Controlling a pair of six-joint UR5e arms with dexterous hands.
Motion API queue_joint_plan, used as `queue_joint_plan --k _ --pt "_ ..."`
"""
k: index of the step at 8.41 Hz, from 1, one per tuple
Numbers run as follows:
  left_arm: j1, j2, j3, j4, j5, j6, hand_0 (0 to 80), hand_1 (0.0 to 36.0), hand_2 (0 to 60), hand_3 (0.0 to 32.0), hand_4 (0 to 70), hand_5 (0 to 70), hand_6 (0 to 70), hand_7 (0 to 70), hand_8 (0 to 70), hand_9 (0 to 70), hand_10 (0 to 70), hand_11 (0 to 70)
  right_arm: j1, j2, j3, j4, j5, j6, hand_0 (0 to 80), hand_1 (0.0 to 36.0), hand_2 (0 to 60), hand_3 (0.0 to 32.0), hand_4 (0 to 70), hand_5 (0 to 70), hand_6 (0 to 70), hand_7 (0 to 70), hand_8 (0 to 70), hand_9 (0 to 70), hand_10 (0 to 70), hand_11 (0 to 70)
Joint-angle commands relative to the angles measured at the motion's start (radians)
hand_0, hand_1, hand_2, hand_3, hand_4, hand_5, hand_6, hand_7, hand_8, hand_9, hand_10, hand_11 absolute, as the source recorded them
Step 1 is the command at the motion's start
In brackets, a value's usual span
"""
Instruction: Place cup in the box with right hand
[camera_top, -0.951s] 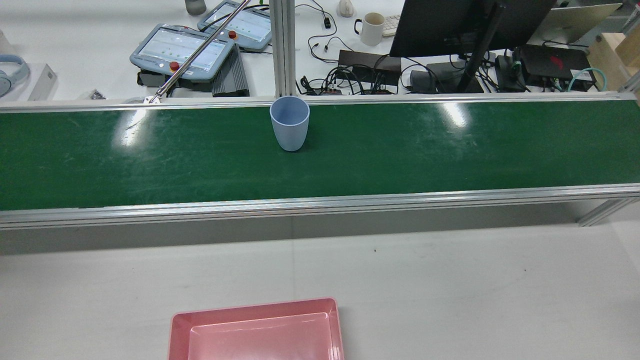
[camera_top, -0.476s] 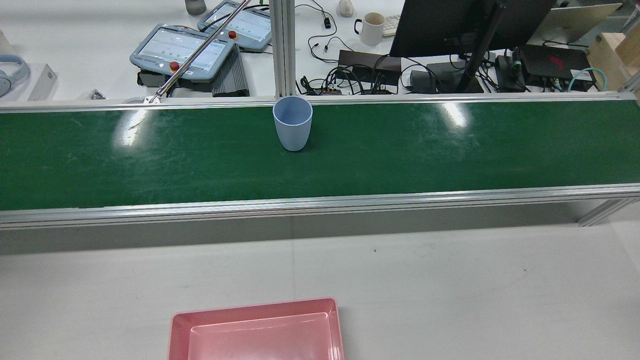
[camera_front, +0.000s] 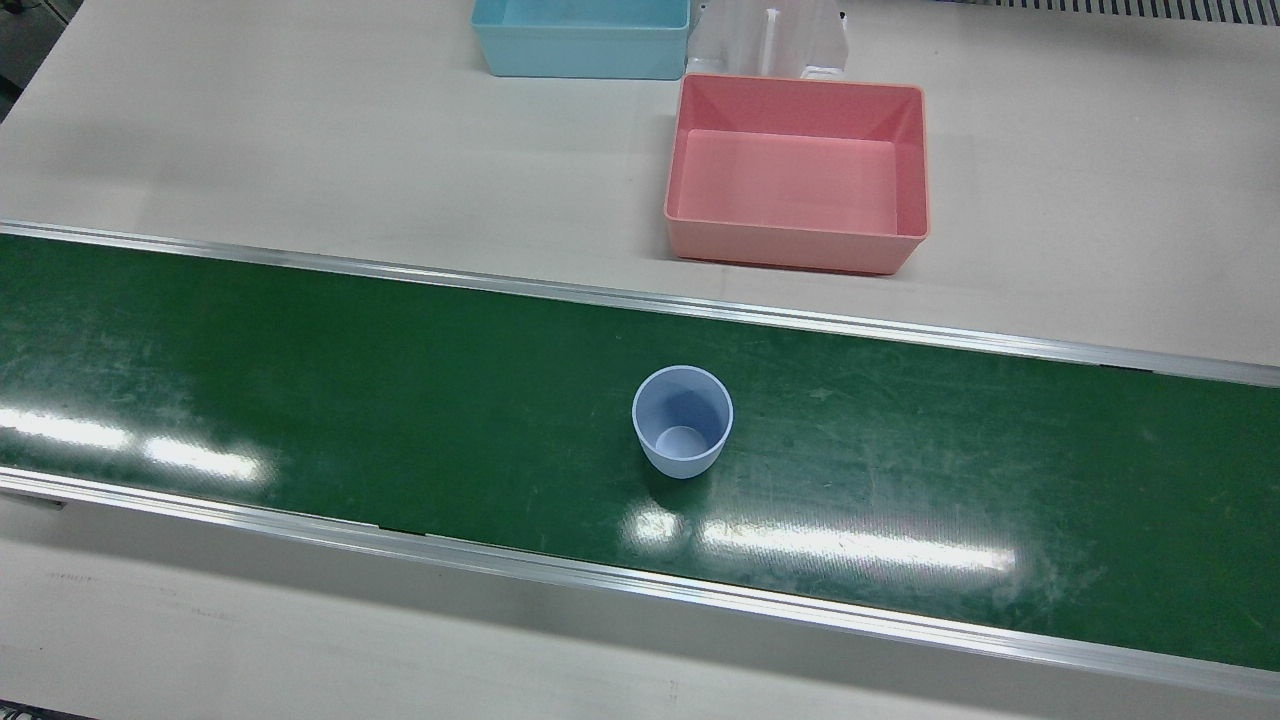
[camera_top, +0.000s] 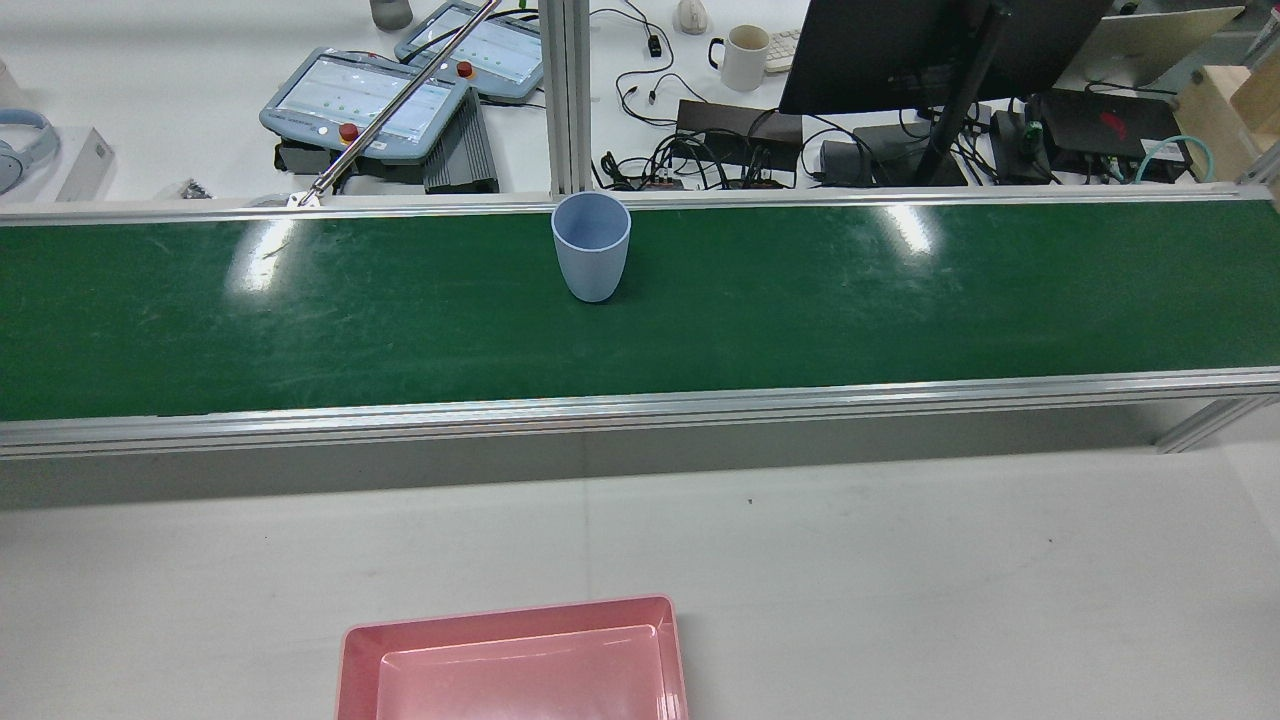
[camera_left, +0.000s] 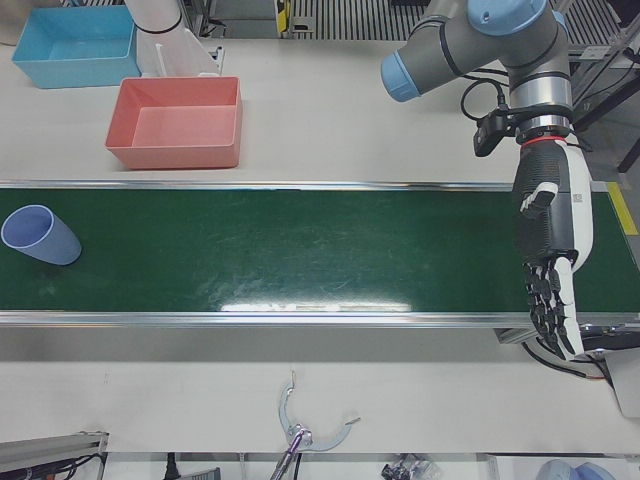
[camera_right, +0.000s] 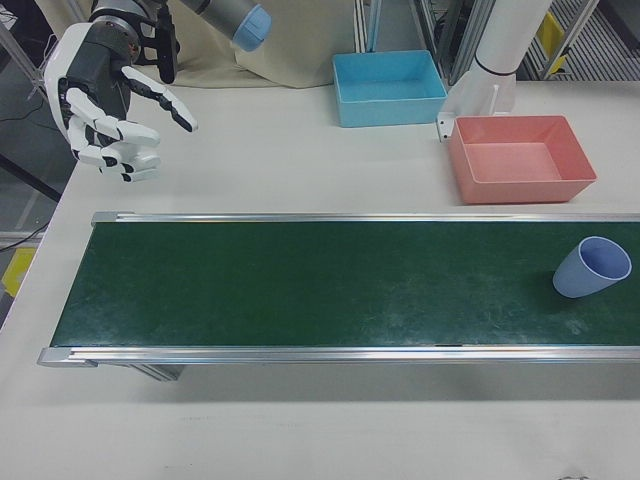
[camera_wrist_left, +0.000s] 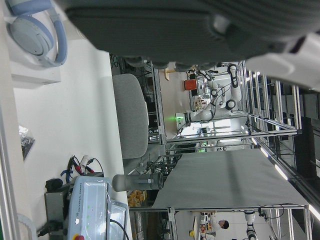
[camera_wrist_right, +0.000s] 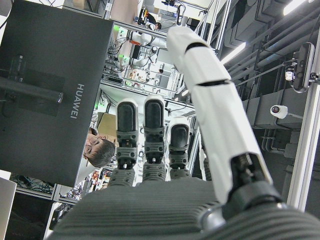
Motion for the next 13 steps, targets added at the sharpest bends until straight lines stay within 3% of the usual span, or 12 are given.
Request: queue_joint_plan --k 1,5,8,11,13 --pt "-0.001 0.0 0.002 -0.001 0.0 0.0 0.0 0.0 0.0 0.0 0.0 0.0 0.0 0.0 0.0 0.0 0.0 0.0 0.0 -0.001 -0.003 0.0 0.0 0.0 80.0 36.0 16.4 0.0 18.1 20.3 19.1 67.2 37.8 47.4 29.3 45.6" --pt "0.001 0.0 0.002 -0.001 0.0 0.0 0.0 0.0 0.0 0.0 0.0 0.0 0.0 0.0 0.0 0.0 0.0 0.0 -0.002 -0.001 -0.005 0.0 0.0 0.0 80.0 36.0 15.0 0.0 17.2 20.3 18.8 65.8 37.8 47.2 29.9 46.3" --pt "-0.001 0.0 0.002 -0.001 0.0 0.0 0.0 0.0 0.0 0.0 0.0 0.0 0.0 0.0 0.0 0.0 0.0 0.0 0.0 -0.001 -0.006 0.0 0.0 0.0 80.0 36.0 17.8 0.0 18.2 20.3 19.3 67.6 38.6 48.5 31.3 48.0" --pt "-0.001 0.0 0.002 -0.001 0.0 0.0 0.0 0.0 0.0 0.0 0.0 0.0 0.0 0.0 0.0 0.0 0.0 0.0 -0.002 -0.001 0.0 0.0 0.0 0.0 80.0 36.0 17.8 0.0 11.6 20.3 18.5 64.1 37.7 46.4 30.5 47.0" --pt "-0.001 0.0 0.002 -0.001 0.001 0.0 0.0 0.0 0.0 0.0 0.0 0.0 0.0 0.0 0.0 0.0 0.0 0.0 0.0 -0.003 0.008 0.0 -0.002 0.0 80.0 36.0 20.2 0.0 12.1 20.5 18.7 64.1 37.9 46.7 30.8 47.5"
